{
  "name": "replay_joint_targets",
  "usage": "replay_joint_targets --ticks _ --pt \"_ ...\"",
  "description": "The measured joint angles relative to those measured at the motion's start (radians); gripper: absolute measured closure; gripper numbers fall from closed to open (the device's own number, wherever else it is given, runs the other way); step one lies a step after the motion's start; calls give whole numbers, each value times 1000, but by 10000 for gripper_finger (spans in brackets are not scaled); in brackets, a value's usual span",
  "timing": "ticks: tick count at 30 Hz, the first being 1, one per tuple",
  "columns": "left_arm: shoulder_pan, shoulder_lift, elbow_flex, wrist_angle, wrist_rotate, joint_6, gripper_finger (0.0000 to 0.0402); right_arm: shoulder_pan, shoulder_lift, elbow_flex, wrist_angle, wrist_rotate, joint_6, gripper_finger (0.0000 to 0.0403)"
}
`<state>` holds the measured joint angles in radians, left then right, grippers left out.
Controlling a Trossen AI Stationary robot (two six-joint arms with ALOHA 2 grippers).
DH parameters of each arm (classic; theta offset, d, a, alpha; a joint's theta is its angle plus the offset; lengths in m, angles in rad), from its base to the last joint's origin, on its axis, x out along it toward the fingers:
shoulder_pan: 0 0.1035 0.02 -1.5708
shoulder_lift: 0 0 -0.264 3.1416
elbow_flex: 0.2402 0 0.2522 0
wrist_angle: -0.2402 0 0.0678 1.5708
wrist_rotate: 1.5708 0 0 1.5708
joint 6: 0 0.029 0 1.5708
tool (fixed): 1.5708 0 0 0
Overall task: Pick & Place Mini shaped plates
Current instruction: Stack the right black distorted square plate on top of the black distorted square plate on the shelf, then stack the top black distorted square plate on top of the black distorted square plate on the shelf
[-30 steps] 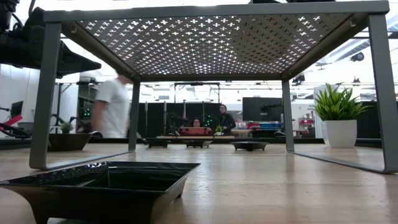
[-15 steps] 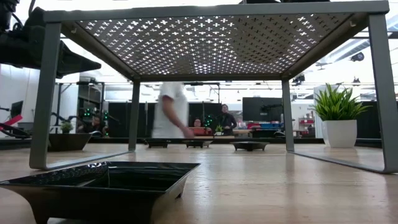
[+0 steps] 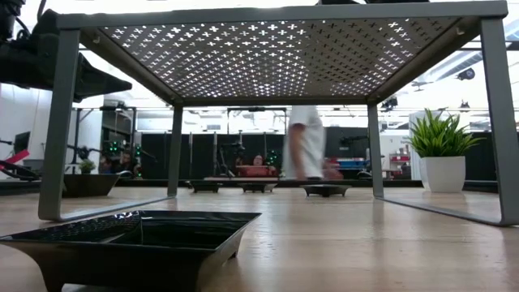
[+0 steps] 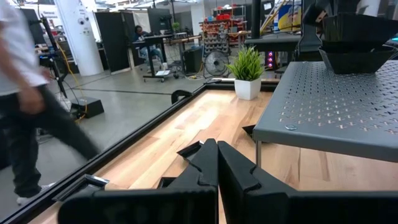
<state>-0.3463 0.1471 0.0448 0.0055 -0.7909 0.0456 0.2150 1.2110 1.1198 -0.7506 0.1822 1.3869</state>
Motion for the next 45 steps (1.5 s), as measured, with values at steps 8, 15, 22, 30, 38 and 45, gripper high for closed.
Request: replay_joint_targets --ticks 8,15,22,30,38,45 --pt "0 0 0 0 0 0 401 0 2 -1 0 0 0 394" --pt "0 0 0 0 0 0 401 0 2 -1 0 1 -5 394" --pt "0 0 0 0 0 0 401 0 2 -1 -1 3 -38 394" --pt "0 0 0 0 0 0 401 1 2 -1 0 25 -37 391" --pt "0 0 0 0 0 0 401 1 2 -2 0 21 -21 336" --pt "0 0 0 0 0 0 401 1 0 38 -1 21 -53 297"
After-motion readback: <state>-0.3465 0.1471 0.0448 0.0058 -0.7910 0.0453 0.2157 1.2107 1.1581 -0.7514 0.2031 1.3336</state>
